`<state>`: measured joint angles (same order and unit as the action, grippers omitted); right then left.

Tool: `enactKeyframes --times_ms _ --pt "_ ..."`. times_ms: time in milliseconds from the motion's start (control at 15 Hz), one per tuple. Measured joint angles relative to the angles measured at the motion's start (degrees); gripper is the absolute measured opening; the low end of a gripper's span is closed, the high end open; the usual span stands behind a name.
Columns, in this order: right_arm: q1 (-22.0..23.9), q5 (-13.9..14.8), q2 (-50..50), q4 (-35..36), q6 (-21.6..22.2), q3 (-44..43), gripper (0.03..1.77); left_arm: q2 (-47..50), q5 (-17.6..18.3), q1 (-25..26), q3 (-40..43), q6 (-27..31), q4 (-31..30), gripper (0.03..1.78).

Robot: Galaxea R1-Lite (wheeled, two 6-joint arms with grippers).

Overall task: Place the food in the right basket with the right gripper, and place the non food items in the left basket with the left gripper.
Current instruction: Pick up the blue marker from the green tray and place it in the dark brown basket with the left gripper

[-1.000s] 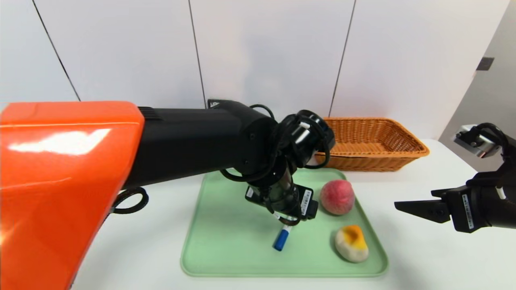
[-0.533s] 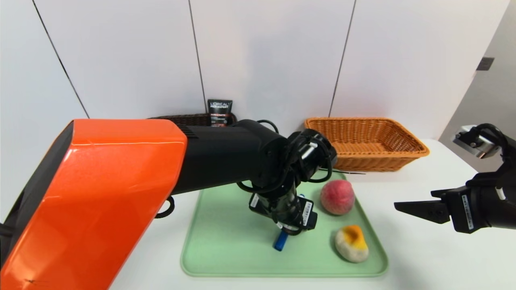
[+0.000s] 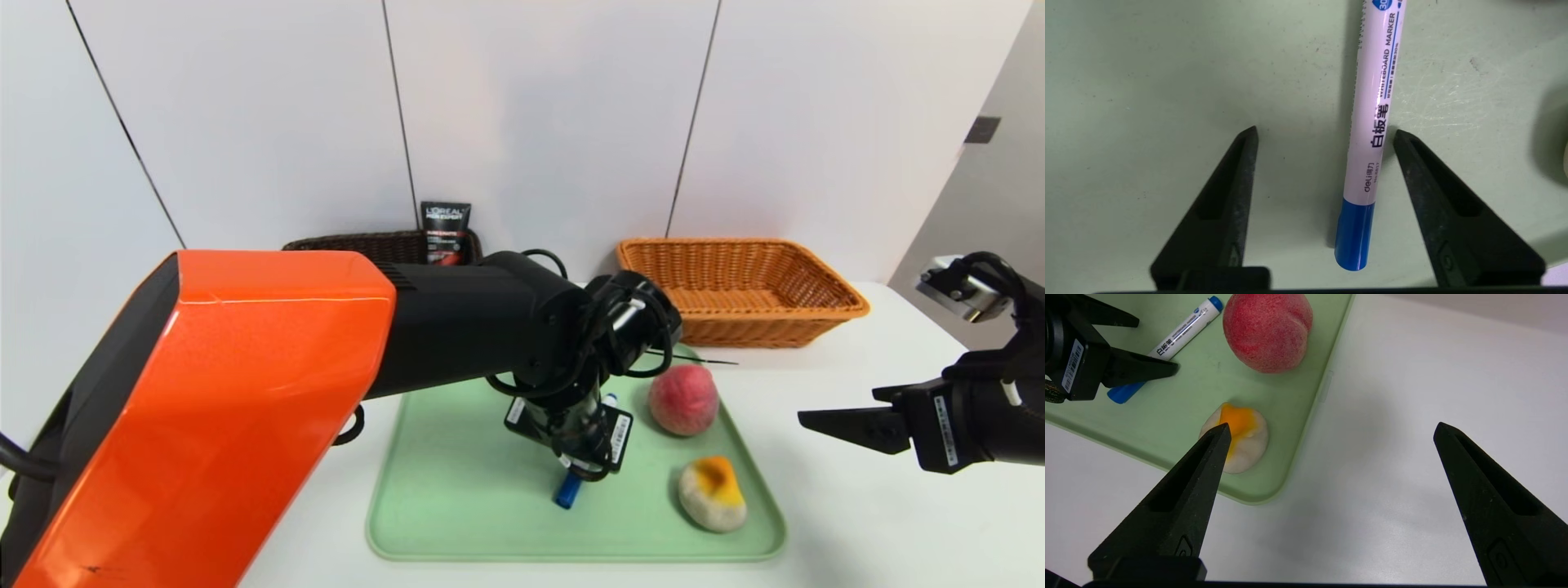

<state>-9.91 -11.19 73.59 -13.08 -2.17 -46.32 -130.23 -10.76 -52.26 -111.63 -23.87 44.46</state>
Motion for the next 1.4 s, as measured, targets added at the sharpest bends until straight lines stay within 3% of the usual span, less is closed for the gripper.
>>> enactKeyframes --times_ms 200,267,333,667,933,1200,1400 --pt "0.13 0.0 -0.09 0.05 0.0 0.27 1.71 -0.17 0.02 -0.18 0.02 -0.02 0.16 0.8" --pt "0.16 0.0 -0.09 0.05 0.0 0.29 1.71 -0.15 0.05 -0.2 0.02 0.0 0.18 0.62" --pt "0.18 0.0 -0.09 0.05 0.0 0.29 1.71 -0.15 0.11 -0.2 0.02 -0.02 0.24 0.16" --pt "0.18 0.01 -0.17 0.02 0.02 0.3 1.71 0.57 -0.39 -0.13 0.16 -0.09 0.68 0.16" --pt "0.18 0.06 -0.28 0.05 0.02 0.29 1.71 5.47 -6.33 0.45 0.11 1.18 0.4 0.16" --pt "0.11 -0.16 -0.28 2.08 0.0 0.55 1.71 15.71 -7.81 4.22 0.06 10.84 0.05 0.16" --pt "0.13 -0.16 -0.3 2.52 -0.04 0.88 1.71 22.21 -5.05 12.28 0.05 23.58 -0.04 0.16"
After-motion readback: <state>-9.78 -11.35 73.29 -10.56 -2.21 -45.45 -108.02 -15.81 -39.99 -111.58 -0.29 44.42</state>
